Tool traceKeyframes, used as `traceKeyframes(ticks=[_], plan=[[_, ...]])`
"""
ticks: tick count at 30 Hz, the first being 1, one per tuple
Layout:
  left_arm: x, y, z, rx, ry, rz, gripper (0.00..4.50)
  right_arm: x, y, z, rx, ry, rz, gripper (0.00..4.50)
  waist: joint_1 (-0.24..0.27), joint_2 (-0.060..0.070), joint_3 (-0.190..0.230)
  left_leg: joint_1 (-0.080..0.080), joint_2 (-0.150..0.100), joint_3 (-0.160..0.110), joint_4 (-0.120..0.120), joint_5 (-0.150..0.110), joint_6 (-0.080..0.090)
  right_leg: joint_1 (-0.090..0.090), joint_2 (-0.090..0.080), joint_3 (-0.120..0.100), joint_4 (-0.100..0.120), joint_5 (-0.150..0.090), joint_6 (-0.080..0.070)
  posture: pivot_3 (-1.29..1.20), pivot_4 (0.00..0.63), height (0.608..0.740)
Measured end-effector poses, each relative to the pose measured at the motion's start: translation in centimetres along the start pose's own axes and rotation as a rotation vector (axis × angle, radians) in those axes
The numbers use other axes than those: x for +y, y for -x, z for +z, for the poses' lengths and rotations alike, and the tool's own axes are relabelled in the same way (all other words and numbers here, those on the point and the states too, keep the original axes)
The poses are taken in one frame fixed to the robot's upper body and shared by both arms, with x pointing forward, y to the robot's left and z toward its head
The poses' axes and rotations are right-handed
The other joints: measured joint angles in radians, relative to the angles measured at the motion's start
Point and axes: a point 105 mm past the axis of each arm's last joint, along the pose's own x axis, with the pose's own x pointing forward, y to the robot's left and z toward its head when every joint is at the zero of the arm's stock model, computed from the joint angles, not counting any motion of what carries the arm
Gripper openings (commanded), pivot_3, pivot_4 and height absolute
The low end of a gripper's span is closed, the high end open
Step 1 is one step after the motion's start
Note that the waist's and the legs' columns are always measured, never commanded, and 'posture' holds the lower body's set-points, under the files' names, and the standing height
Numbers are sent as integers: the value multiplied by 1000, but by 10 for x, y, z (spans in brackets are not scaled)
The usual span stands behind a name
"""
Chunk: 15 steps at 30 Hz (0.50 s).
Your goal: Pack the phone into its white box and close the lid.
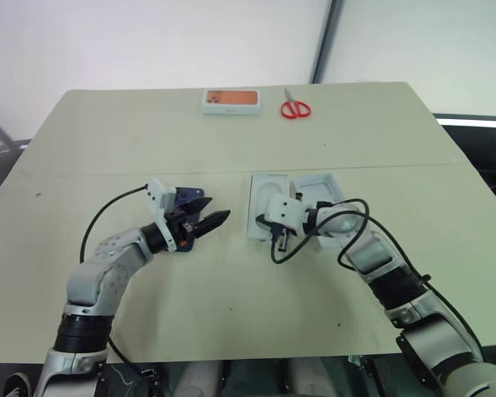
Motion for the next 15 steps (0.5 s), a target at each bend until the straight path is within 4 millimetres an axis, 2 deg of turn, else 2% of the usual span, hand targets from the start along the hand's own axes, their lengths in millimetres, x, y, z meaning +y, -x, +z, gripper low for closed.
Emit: traceKeyframes(ticks=[5, 10, 15], plan=[[-1, -1, 0, -5, 5, -2, 3793, -8, 5, 3, -30, -13, -34, 13, 1, 0, 0, 0, 0, 0, 0, 0, 0, 0, 0, 0, 0, 0, 0, 0, 150, 740], [-2, -5, -1, 5, -10, -3, 3793, -33, 17, 9, -39, 20, -116, 13, 1, 0, 0, 0, 0, 0, 0, 0, 0, 0, 0, 0, 0, 0, 0, 0, 150, 740], [10, -10, -5, 48, -21, 51, 3793, -39, 31, -8, 6, 2, -149, 13, 4, 0, 0, 0, -1, 0, 1, 0, 0, 0, 0, 0, 0, 0, 0, 0, 150, 740]])
